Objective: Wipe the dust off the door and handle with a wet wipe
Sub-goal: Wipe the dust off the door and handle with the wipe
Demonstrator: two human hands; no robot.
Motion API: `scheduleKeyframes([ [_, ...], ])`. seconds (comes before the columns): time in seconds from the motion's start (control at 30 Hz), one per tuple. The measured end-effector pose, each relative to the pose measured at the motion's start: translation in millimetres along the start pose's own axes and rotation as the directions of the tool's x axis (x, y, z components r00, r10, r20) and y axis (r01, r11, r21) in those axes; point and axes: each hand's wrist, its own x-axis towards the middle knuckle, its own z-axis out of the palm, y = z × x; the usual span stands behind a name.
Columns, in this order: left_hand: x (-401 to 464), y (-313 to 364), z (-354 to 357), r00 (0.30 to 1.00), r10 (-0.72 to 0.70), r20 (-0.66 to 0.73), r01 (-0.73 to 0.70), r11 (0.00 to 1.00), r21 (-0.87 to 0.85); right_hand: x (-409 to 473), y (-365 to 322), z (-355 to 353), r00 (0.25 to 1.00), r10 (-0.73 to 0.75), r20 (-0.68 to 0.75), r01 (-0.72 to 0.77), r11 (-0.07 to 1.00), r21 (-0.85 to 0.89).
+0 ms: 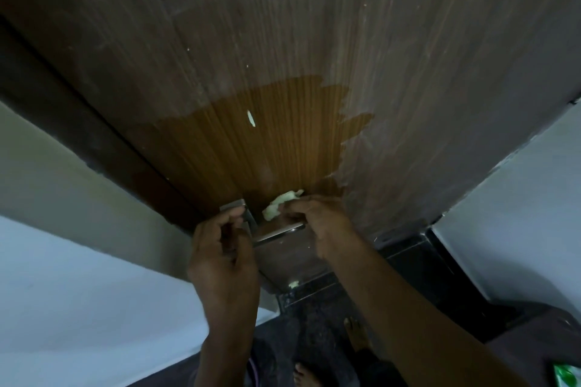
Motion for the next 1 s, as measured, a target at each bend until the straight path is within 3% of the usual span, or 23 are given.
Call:
scheduleKeyframes([
  [0.1, -1, 4, 5, 0.999, 0.018, 0.048, -0.017, 1.0, -0.018, 3, -1, -11, 0.992, 0.047, -0.116, -0.043, 0.999, 0.031],
  [0.2, -2, 10, 13, 0.994, 0.049, 0.096, -0.047, 0.999, -0.014, -1, -5, -18, 0.992, 0.011, -0.124, -0.01, 1.0, 0.004],
  [0.4, -3, 16, 21, 0.988, 0.083, 0.129, -0.081, 0.997, -0.021, -19, -39, -42, 0.915, -0.285, -0.287, 0.31, 0.95, 0.046],
  [0.57, -6, 22, 28, 0.975, 0.087, 0.205, -0.075, 0.995, -0.063, -20, -23, -41, 0.951, -0.141, -0.274, 0.157, 0.987, 0.039],
  [0.67, -7, 21, 31, 0.969, 0.112, 0.218, -0.102, 0.993, -0.059, -25, -30, -41, 0.939, -0.202, -0.277, 0.215, 0.976, 0.016],
  [0.8, -9, 22, 36, 0.97, 0.099, 0.221, -0.086, 0.994, -0.068, -39, -66, -49, 0.765, -0.519, -0.381, 0.556, 0.831, -0.015],
  [0.87, -11, 24, 39, 0.969, 0.091, 0.232, -0.072, 0.993, -0.089, -42, -74, -53, 0.71, -0.591, -0.384, 0.634, 0.773, -0.018],
  [1.0, -13, 31, 46, 0.961, 0.077, 0.265, -0.046, 0.992, -0.121, -19, -44, -61, 0.78, -0.467, -0.416, 0.481, 0.873, -0.079],
])
